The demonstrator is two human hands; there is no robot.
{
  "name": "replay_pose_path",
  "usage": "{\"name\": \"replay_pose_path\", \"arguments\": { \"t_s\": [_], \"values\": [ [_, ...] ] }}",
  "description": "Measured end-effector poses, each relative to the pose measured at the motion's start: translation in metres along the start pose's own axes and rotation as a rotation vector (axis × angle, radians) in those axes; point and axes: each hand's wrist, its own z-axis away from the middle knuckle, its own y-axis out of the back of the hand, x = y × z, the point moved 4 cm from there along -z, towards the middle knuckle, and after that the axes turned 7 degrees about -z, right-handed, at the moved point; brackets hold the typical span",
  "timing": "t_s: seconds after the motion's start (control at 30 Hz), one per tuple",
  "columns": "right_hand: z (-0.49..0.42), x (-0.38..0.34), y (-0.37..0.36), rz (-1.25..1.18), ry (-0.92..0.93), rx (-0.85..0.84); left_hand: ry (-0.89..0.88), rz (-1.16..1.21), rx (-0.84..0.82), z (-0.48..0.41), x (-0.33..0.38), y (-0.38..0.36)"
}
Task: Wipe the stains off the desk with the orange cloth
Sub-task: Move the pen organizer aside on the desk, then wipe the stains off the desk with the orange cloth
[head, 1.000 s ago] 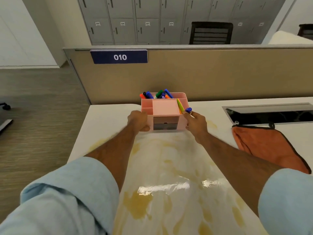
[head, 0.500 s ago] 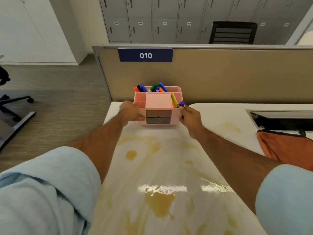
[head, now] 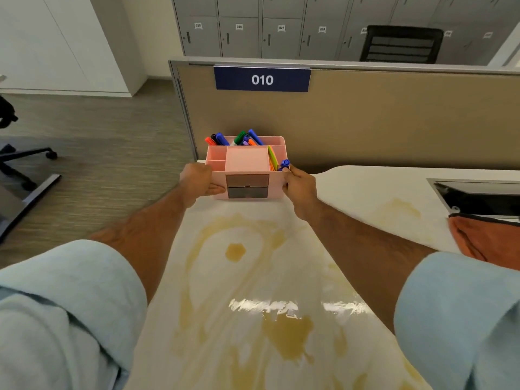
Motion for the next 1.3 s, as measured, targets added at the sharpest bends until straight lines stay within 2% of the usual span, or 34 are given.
{"name": "replay_pose_path", "arguments": {
  "t_s": [0.23,0.4,0.47,0.53,0.6,0.67,0.77,1.0,1.17,1.3],
  "values": [
    [-0.005,-0.014,0.0,0.156,0.039,0.059,-0.036,0.09,-0.041,0.0,-0.004,-0.005],
    [0.003,-0.02,0.022,0.202,0.065,0.023,-0.058,0.126,0.019,0.01,-0.012,-0.006],
    [0.015,-0.018,0.049,0.198,0.095,-0.012,-0.076,0.114,0.084,0.016,-0.02,-0.004],
    [0.029,-0.012,0.086,0.278,0.154,-0.026,-0.111,0.064,0.217,0.025,-0.029,-0.001],
    [0.044,-0.006,0.129,0.405,0.206,-0.006,-0.208,-0.016,0.362,0.041,-0.035,-0.001],
    [0.055,-0.002,0.172,0.474,0.229,0.048,-0.304,-0.106,0.412,0.059,-0.037,-0.013],
    [0.064,-0.003,0.231,0.586,0.258,0.116,-0.383,-0.215,0.339,0.087,-0.034,-0.051],
    [0.076,-0.018,0.343,0.835,0.432,0.233,-0.577,-0.343,0.047,0.158,-0.016,-0.171],
    [0.099,-0.019,0.418,0.996,0.419,0.243,-0.695,-0.376,-0.134,0.215,0.004,-0.257],
    [0.123,-0.014,0.479,1.084,0.343,0.297,-0.676,-0.493,-0.31,0.259,0.012,-0.326]
  ]
}}
